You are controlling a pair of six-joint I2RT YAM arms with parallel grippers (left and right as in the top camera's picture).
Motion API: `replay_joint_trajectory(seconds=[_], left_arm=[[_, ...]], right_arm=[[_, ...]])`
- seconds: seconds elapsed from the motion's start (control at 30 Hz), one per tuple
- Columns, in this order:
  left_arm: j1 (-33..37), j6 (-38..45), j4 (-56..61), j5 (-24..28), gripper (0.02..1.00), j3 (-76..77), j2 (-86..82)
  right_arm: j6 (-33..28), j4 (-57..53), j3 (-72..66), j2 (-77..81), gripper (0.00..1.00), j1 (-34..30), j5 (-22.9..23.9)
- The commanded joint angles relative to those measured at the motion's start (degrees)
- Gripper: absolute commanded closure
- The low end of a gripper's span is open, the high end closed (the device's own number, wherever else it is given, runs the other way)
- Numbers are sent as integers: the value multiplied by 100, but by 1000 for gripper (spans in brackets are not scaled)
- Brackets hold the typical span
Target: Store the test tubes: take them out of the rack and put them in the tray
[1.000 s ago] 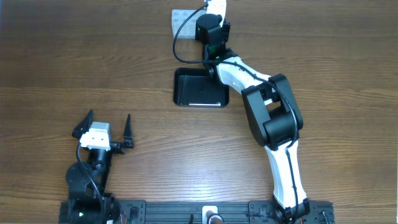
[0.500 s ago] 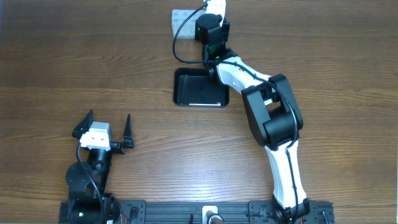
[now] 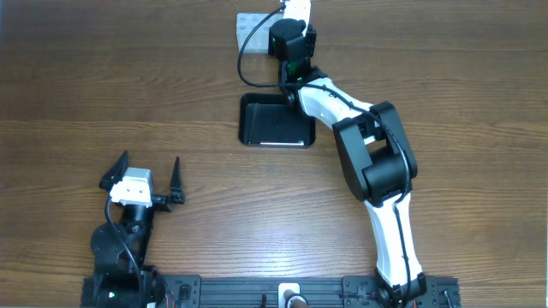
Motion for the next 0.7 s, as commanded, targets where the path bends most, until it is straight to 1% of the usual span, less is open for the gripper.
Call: replay_joint_trajectory(seconds=[0.03, 0.1, 0.7], left_arm=[[28, 59, -9, 79, 18, -28, -46], [28, 61, -9, 79, 18, -28, -46], [28, 59, -9, 79, 18, -28, -46]], right_arm=[[-94, -17, 129, -72, 934, -33, -2], [-144, -44, 129, -146, 963, -33, -2], [-385, -470, 129, -824, 967, -50, 87]])
